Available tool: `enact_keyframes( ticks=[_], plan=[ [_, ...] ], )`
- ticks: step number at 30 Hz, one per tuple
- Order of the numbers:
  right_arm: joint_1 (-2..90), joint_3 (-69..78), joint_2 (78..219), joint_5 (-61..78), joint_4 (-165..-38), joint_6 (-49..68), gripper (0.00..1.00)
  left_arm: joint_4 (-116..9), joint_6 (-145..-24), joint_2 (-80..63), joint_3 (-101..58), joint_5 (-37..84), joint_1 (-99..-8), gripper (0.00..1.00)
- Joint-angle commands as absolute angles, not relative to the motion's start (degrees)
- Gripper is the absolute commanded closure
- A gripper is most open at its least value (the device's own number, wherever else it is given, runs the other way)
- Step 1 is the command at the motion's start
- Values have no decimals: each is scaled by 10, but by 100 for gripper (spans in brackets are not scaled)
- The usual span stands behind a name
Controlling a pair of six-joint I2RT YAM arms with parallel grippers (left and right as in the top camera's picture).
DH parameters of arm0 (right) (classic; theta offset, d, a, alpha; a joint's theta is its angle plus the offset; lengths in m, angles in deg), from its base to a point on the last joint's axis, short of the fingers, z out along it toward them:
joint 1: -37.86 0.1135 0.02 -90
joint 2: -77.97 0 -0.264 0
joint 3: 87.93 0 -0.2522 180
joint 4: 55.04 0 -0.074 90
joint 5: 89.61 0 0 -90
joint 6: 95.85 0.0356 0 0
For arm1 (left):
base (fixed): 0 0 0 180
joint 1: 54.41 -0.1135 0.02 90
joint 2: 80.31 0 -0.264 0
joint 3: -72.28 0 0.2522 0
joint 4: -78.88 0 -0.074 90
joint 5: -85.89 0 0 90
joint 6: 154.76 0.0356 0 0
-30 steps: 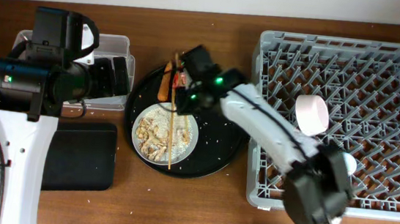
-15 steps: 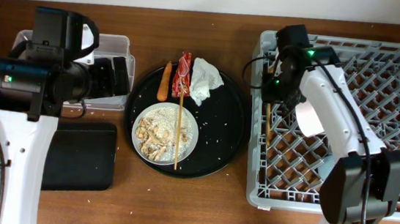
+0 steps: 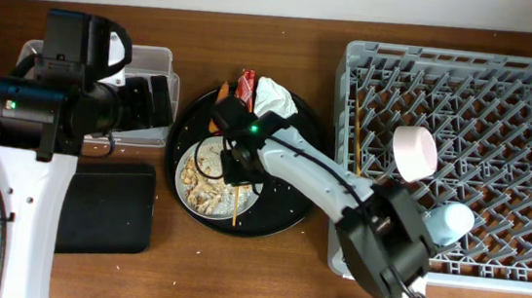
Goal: Sort waste into correct bins and load items into the dishwasher rack
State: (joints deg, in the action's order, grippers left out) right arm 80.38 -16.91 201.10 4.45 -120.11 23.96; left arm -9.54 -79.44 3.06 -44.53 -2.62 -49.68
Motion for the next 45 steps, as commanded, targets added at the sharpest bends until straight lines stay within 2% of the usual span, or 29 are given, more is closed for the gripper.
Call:
enact_keyframes(
  ticks=[1,2,3,4,5,6,10,11,13,16,21,25,27,31,33,34,37,41,42,43,45],
  plan=[
    [806,-166,2021,38,-1193,259,83,-97,-802,33,-451,-22,-498,1],
    [809,-166,2021,38,-1191,259,87,-97,-802,33,-451,-22,-498,1],
    [809,-166,2021,38,-1193,260,95,-97,-802,33,-451,-22,-498,1],
    [809,-166,2021,43,-1193,259,91,-97,-802,33,-451,-22,-498,1],
    [808,-166,2021,46,-1193,259,76,-97,-802,33,-451,-22,-498,1],
    [808,-166,2021,47,-1194,259,73,-97,-802,33,-451,-22,-498,1],
    [809,-149,2021,46,-1184,258,76,-97,-802,33,-451,-22,-498,1],
    [809,-132,2021,46,-1176,258,78,-97,-802,33,-451,-22,-498,1],
    [805,-130,2019,49,-1176,242,96,-97,-802,33,-451,-22,-498,1],
    [792,-170,1973,46,-1209,229,96,-97,-802,33,-451,-22,-498,1],
    [679,-246,1859,8,-1304,225,96,-97,-802,33,-451,-22,-498,1],
    [546,-243,1837,18,-1321,107,96,-97,-802,33,-451,-22,-498,1],
    [516,-224,1856,18,-1329,64,96,-97,-802,33,-451,-22,-498,1],
    [513,-196,1890,18,-1334,51,96,-97,-802,33,-451,-22,-498,0],
    [514,-187,1891,18,-1331,51,47,-97,-802,33,-451,-22,-498,1],
    [514,-188,1891,18,-1328,51,41,-97,-802,33,-451,-22,-498,1],
    [514,-210,1860,20,-1336,51,39,-97,-802,33,-451,-22,-498,1],
    [566,-226,1710,117,-1339,51,39,-97,-802,33,-451,-22,-498,1],
    [593,-226,1661,119,-1336,51,26,-97,-802,33,-451,-22,-498,1],
    [617,-226,1630,124,-1328,51,2,-97,-802,33,-451,-22,-497,1],
    [664,-226,1582,126,-1327,51,2,-97,-802,33,-451,-22,-498,0]
  ],
)
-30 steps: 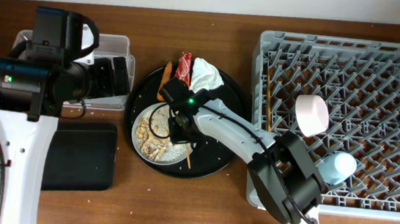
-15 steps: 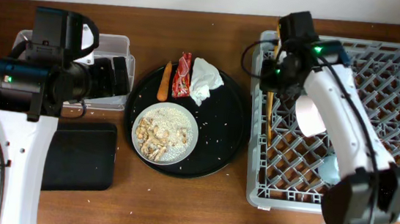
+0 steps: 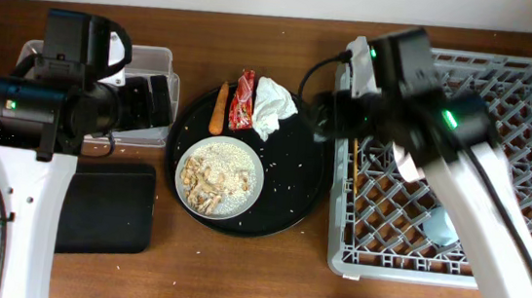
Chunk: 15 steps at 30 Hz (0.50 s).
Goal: Sort waste into correct bins and load items into the dishwasher rack
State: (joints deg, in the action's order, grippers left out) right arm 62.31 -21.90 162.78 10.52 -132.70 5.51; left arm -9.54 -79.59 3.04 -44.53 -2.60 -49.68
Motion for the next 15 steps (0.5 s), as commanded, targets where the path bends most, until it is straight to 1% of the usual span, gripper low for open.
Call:
enact_keyframes(
  ticks=[1,2,3,5,7,9,11,12,14,15],
  plan=[
    [678,-226,1568,118,-1332,51,2,-97,-802,33,-451,-22,-498,1],
    [683,-227,1550,85,-1373,44,2,-97,-802,33,-451,-22,-498,0],
    [669,-226,1528,49,-1410,81,2,-97,-802,33,-451,-22,-498,1],
    [620,-226,1485,13,-1459,96,2,-97,-802,33,-451,-22,-497,1],
    [587,-214,1442,-24,-1456,63,2,-97,-802,33,-451,-22,-498,1],
    [566,-173,1394,-31,-1395,-30,2,-97,-802,33,-451,-22,-498,1],
    [537,-104,1338,-31,-1335,-46,2,-97,-802,33,-451,-22,-498,1],
    [505,-22,1284,-17,-1274,-45,2,-97,-802,33,-451,-22,-498,1],
    [467,101,1214,24,-1193,-45,2,-97,-802,33,-451,-22,-498,1],
    [446,191,1169,44,-1150,-45,2,-97,-802,33,-451,-22,-498,1]
  ],
)
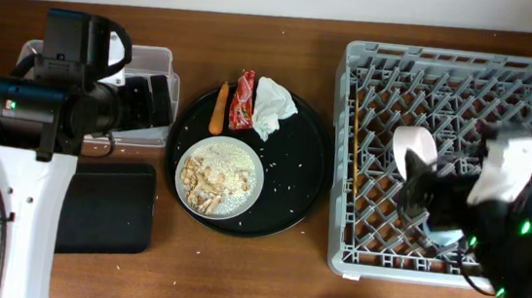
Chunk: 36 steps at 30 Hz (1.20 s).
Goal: Sort waste into correct bins and load items into the dishwasher rack
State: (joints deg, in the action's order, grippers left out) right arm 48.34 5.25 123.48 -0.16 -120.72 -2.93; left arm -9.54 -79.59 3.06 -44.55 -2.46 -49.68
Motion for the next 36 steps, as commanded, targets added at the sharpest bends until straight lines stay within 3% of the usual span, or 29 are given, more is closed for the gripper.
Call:
enact_keyframes(
  ticks=[1,4,8,14,22,24,26,27,31,32,33,36],
  plan=[
    [433,264,1124,56,-1119,-45,2,-97,-802,33,-451,-22,-498,1],
    [422,481,965,62,-1040,-4,2,-97,-802,33,-451,-22,-498,1],
    [422,638,794,62,-973,6,2,-97,-802,33,-451,-22,-498,1],
    [423,770,782,60,-750,6,2,-97,-802,33,-451,-22,-498,1],
    [423,780,782,60,-726,6,2,-97,-802,33,-451,-22,-498,1],
    [423,780,782,60,-726,6,2,-95,-819,33,-451,33,-497,1],
    [423,780,782,60,-726,6,2,-156,-837,37,-442,72,-492,1],
    [423,780,782,60,-726,6,2,-187,-836,42,-432,80,-482,6],
    [423,780,782,60,-726,6,2,-248,-834,150,-407,-55,-395,3],
    [423,780,782,60,-726,6,2,-263,-834,199,-407,-92,-370,6],
    [423,780,782,60,-726,6,2,-292,-834,256,-407,-116,-352,18],
    [423,780,782,60,-726,6,2,-387,-814,380,-407,-114,-331,24]
  ],
)
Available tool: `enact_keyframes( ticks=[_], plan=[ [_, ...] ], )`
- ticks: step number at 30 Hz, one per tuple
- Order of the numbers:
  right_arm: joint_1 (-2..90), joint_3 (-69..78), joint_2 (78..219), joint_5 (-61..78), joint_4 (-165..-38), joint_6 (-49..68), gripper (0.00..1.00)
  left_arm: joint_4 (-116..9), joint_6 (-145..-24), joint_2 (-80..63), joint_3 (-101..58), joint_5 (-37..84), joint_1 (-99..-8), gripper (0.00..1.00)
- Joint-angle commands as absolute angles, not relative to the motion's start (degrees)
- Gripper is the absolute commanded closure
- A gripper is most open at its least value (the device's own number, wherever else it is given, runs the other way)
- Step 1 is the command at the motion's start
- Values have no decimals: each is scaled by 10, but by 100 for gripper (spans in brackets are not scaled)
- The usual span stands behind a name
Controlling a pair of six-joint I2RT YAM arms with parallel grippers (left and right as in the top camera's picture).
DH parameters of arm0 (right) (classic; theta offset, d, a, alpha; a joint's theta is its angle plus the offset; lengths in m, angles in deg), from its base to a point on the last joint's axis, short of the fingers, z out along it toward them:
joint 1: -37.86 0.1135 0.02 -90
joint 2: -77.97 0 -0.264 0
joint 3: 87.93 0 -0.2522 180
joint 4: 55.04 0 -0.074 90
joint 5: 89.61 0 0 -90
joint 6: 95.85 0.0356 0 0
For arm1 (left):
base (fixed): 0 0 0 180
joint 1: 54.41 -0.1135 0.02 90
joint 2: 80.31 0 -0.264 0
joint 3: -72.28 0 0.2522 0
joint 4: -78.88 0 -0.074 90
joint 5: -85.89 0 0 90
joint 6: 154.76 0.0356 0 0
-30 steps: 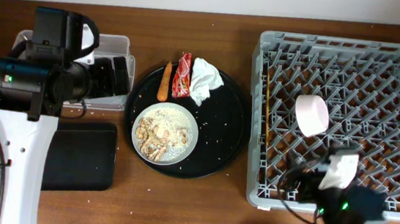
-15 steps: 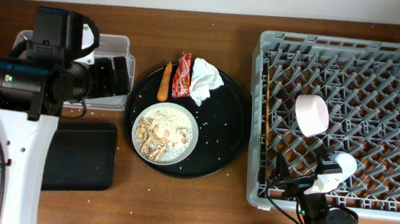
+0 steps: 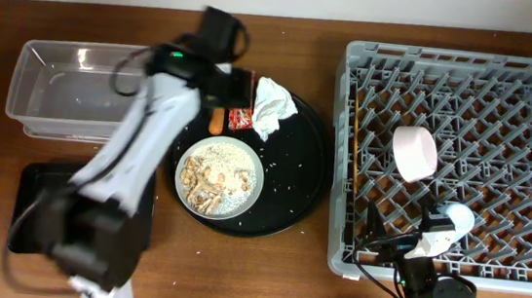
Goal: Sort waste into correct bins and load items into the dishwasher rack
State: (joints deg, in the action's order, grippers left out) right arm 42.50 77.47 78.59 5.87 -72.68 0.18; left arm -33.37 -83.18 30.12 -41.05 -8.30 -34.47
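A black round tray holds a bowl of food scraps, an orange carrot, a red wrapper and a crumpled white napkin. My left gripper reaches over the back of the tray and covers the upper ends of the carrot and wrapper; motion blur hides how its jaws stand. The grey dishwasher rack carries a chopstick and two white cups. My right arm sits low at the rack's front edge, and its fingers are not clear.
A clear plastic bin stands at the back left. A black bin lies at the front left, partly under my left arm. Grains of rice are scattered over the tray and the table around it.
My left arm was parked over the clear bin; now it stretches across to the back of the tray, over the carrot and wrapper. My right arm has drawn back from the rack to the front edge.
First my right gripper was at the bowl, where a chopstick lay. Then it was at the rack's back left corner and the bowl held no stick. Later it hung over the rack's front right. Now it is withdrawn and my left arm is over the tray.
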Motion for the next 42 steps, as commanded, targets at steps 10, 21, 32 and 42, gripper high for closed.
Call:
enact_keyframes(
  ticks=[10,21,32,42],
  plan=[
    [423,780,782,60,-726,6,2,-520,-814,505,-407,-106,-321,61],
    [423,780,782,60,-726,6,2,-466,-815,462,-447,-110,-323,100],
    [423,780,782,60,-726,6,2,-258,-928,305,-474,-155,-579,100],
    [423,780,782,60,-726,6,2,-313,-761,369,-509,45,-470,46]
  ],
)
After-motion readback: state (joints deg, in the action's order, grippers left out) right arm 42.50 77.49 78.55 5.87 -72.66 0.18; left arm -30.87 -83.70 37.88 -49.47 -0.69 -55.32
